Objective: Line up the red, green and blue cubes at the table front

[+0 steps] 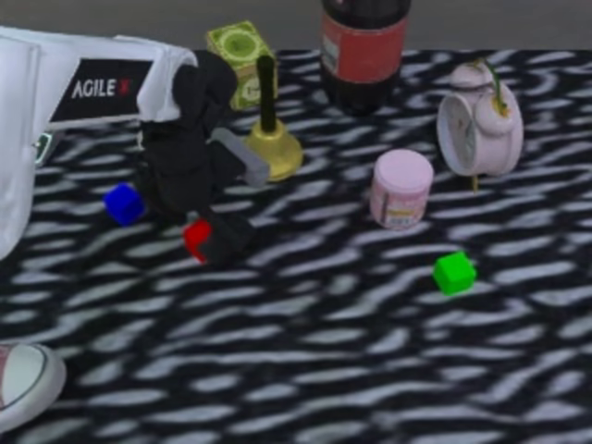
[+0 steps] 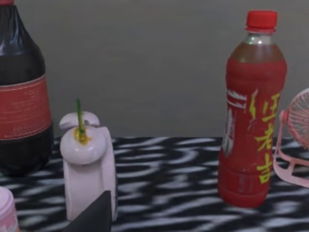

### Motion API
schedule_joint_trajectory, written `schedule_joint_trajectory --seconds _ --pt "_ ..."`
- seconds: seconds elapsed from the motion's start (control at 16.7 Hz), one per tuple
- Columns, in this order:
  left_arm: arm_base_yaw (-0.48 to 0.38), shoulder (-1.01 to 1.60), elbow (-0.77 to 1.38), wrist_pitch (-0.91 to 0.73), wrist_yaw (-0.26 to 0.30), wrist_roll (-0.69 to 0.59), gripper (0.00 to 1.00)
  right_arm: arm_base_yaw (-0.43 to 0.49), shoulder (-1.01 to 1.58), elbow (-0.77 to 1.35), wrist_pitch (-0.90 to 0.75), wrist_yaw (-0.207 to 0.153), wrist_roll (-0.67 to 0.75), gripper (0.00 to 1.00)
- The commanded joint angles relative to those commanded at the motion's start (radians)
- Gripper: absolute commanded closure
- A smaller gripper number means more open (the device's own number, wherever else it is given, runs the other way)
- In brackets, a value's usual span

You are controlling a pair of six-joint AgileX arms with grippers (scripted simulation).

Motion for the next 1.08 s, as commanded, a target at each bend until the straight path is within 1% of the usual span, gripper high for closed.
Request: schedule_joint_trajectory --seconds 0.3,0.36,0.78,0.84,0.96,1.08 --pt "0.0 0.0 0.0 0.0 0.0 0.0 0.98 0.0 0.0 0.0 0.0 0.0 0.0 0.0" --pt "0.0 0.0 0.0 0.0 0.0 0.0 1.0 0.0 0.0 0.0 0.0 0.0 0.0 0.0" --pt "0.0 0.0 0.0 0.0 0.0 0.0 1.0 0.0 0.0 0.0 0.0 0.0 0.0 0.0" --pt "0.0 -0.043 0.009 -0.02 0.016 -0.009 1.0 0.0 0.0 0.0 0.0 0.0 0.0 0.0" --pt "0.002 -0.05 0.022 -0.038 0.016 -0.009 1.0 0.0 0.0 0.0 0.0 0.0 0.0 0.0" --pt "0.009 -0.069 0.056 -0.09 0.016 -0.012 1.0 0.0 0.0 0.0 0.0 0.0 0.0 0.0"
